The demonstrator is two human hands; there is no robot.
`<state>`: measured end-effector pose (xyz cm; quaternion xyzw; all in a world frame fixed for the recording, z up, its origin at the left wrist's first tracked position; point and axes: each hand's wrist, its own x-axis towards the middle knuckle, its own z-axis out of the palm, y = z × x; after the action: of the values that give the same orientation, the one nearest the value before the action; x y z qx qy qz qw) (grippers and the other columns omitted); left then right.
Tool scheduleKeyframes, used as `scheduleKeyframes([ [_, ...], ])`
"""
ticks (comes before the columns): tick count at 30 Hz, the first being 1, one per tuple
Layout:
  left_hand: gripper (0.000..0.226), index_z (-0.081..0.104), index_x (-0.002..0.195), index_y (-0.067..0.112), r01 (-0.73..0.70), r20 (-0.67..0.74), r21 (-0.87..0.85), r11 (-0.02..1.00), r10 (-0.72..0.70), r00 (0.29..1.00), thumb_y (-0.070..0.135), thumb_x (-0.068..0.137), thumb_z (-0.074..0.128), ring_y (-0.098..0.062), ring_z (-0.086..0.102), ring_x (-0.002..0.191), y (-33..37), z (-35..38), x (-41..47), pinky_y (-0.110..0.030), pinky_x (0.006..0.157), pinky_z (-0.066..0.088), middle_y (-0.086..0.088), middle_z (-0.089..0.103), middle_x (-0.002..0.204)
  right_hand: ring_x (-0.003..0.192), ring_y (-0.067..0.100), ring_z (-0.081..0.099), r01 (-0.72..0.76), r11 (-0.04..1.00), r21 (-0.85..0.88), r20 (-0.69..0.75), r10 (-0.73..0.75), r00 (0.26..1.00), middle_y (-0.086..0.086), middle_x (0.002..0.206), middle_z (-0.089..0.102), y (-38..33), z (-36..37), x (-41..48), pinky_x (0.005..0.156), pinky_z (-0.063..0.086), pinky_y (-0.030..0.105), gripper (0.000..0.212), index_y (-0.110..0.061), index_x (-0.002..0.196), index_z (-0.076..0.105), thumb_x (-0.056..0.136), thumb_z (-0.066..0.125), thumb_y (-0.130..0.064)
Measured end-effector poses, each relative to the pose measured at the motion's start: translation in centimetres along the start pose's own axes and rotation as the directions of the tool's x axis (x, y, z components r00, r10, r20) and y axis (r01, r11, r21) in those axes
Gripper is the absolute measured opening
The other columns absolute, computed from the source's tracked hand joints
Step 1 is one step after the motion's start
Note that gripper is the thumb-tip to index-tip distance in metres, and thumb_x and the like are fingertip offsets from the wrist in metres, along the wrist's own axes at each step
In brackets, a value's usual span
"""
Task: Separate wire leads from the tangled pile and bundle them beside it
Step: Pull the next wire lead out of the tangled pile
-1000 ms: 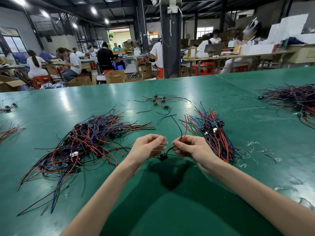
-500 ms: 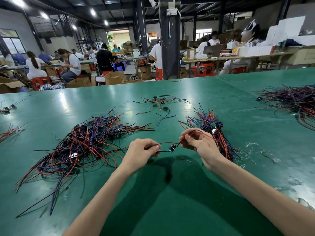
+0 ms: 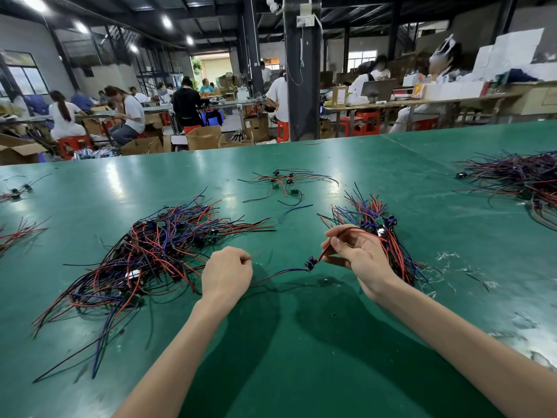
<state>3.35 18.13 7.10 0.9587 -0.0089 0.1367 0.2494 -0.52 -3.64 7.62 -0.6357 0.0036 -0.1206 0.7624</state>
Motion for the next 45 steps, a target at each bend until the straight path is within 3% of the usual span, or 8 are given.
scheduleKeyframes([
  [3,0.027,0.066,0.116,0.017,-0.086,-0.031,0.151,0.985,0.091,0.995,0.026,0.092,0.057,-0.025,0.047,0.112,0.3,0.1,0.0,-0.038,0.093,0.039,-0.004,0.061,0.118,0.066,0.013,0.064,-0.003,1.0,0.003,0.002,0.003,1.0,0.01,0.075,0.066,-0.1,0.0,0.0,0.067,0.06,0.028,0.02,-0.005,0.085,0.061,0.093,0.049,0.007],
  [5,0.026,0.067,0.114,0.016,-0.208,-0.035,-0.077,0.975,0.206,0.978,0.025,0.092,0.059,-0.019,0.05,0.107,1.1,-0.2,0.0,-0.028,0.094,0.039,-0.002,0.063,0.113,0.064,0.011,0.064,-0.005,1.0,0.012,0.006,0.005,1.0,0.008,0.072,0.066,-0.1,0.1,0.1,0.066,0.06,0.028,0.02,-0.006,0.085,0.061,0.093,0.049,0.008],
  [7,0.019,0.071,0.105,0.014,-0.23,0.106,-0.359,0.904,0.285,0.953,0.023,0.091,0.06,-0.011,0.059,0.09,2.2,-0.2,-0.4,-0.015,0.083,0.043,0.001,0.069,0.099,0.063,0.01,0.064,-0.005,1.0,0.017,0.016,0.005,1.0,0.006,0.069,0.067,-0.1,0.2,0.1,0.066,0.059,0.028,0.02,-0.006,0.086,0.061,0.093,0.049,0.008],
  [12,0.022,0.068,0.1,0.003,0.029,0.508,-0.598,0.801,0.351,0.786,0.014,0.098,0.05,-0.007,0.059,0.07,3.8,0.7,-2.4,-0.017,0.062,0.047,0.0,0.07,0.084,0.062,0.013,0.063,-0.003,0.999,0.032,0.048,0.002,0.999,0.003,0.066,0.067,-0.1,0.3,0.0,0.064,0.058,0.026,0.018,-0.006,0.092,0.061,0.092,0.049,0.008],
  [15,0.018,0.064,0.102,0.008,0.141,0.574,-0.643,0.753,0.352,0.739,0.01,0.099,0.046,-0.007,0.062,0.072,4.3,0.8,-2.9,-0.012,0.058,0.047,-0.009,0.069,0.094,0.061,0.015,0.063,-0.032,0.994,0.105,0.071,0.025,0.997,0.004,0.067,0.068,-0.1,0.2,-0.1,0.063,0.057,0.027,0.021,-0.006,0.098,0.062,0.092,0.048,0.008],
  [21,0.016,0.062,0.106,0.009,0.319,0.645,-0.704,0.634,0.384,0.661,0.004,0.095,0.051,-0.004,0.065,0.065,4.6,0.3,-3.3,-0.015,0.058,0.05,0.002,0.073,0.082,0.059,0.013,0.063,-0.104,0.967,0.234,0.105,0.081,0.991,0.007,0.069,0.069,-0.2,0.4,0.0,0.06,0.057,0.024,0.024,-0.005,0.106,0.063,0.09,0.05,0.008],
  [35,0.012,0.055,0.091,0.0,0.502,0.574,-0.798,0.333,0.166,0.802,-0.01,0.086,0.058,-0.012,0.058,0.047,5.1,0.7,-3.5,-0.026,0.052,0.056,-0.013,0.064,0.069,0.057,0.007,0.059,-0.053,0.993,-0.102,0.122,0.066,0.99,0.005,0.07,0.067,1.0,0.9,-0.2,0.058,0.052,0.016,0.012,-0.001,0.096,0.067,0.087,0.06,0.004],
  [45,0.013,0.055,0.089,0.002,0.345,0.495,-0.786,0.513,0.189,0.848,-0.001,0.083,0.067,-0.006,0.058,0.044,5.3,0.2,-3.8,-0.013,0.04,0.041,-0.009,0.065,0.065,0.065,0.012,0.054,-0.034,0.967,-0.254,0.18,0.082,0.98,0.011,0.077,0.064,1.3,0.9,-0.2,0.06,0.047,0.016,0.01,0.005,0.091,0.068,0.089,0.061,-0.003],
])
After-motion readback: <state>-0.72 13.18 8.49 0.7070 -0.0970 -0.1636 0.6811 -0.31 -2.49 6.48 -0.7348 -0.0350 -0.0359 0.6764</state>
